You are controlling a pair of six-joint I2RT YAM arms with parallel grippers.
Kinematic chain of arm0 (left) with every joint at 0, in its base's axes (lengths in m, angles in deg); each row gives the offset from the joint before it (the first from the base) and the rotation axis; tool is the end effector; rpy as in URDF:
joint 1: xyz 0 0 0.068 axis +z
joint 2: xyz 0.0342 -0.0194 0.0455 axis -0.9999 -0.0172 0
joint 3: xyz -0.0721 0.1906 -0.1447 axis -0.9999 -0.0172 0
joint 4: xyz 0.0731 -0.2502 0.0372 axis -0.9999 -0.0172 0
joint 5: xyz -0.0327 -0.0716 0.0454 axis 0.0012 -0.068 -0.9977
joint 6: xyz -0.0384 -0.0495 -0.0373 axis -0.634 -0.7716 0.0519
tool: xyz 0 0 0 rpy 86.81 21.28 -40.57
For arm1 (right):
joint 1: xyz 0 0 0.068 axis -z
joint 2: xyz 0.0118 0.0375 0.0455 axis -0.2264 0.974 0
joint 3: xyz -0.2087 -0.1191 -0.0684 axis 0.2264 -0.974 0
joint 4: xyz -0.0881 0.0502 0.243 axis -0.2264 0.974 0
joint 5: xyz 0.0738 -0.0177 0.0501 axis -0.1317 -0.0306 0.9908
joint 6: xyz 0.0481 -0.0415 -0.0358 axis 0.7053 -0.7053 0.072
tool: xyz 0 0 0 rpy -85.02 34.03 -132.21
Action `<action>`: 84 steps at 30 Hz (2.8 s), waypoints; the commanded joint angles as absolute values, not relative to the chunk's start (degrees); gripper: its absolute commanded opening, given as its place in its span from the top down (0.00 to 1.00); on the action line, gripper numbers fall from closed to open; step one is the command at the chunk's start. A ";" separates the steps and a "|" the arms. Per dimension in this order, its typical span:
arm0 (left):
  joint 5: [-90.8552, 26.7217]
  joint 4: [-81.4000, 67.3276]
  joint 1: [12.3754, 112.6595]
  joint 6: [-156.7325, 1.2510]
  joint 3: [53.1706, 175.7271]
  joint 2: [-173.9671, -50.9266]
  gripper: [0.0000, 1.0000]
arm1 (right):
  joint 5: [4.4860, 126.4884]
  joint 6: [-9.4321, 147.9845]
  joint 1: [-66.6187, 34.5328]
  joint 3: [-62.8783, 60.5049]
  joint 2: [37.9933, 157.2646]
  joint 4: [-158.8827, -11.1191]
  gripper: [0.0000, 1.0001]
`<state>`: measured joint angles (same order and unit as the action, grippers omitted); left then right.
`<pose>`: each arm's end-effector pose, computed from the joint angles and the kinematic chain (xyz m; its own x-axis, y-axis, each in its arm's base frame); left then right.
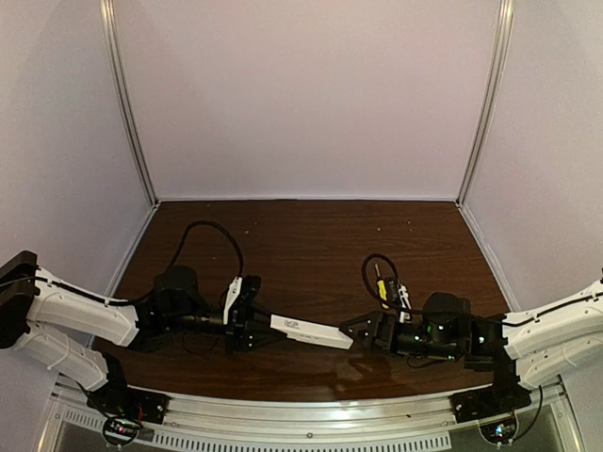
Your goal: Unload the batteries from the remote control
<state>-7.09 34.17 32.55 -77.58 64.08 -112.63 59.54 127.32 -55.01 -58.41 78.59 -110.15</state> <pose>0.1253 -0.2494 0.1597 -0.2954 0.1460 -0.9441 0.9554 0.0425 -0.2924 0.0934 0.2370 0.1546 -0.9008 0.1852 -0.3927 -0.2880 0.4219 0.8597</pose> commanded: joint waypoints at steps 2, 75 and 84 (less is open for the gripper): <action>-7.04 38.32 32.24 -78.15 63.53 -110.87 1.00 | 66.23 128.37 -54.85 -56.00 83.97 -116.86 0.13; -5.54 36.22 32.25 -77.15 64.60 -112.04 1.00 | 73.41 123.71 -55.29 -48.19 90.78 -113.05 0.29; -5.63 35.76 32.31 -76.94 64.54 -111.71 1.00 | 72.60 123.05 -55.06 -48.72 89.36 -111.34 0.41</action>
<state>-6.66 32.64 32.33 -77.23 62.86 -112.04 73.38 124.11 -54.99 -48.46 90.94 -114.66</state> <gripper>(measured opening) 0.306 0.616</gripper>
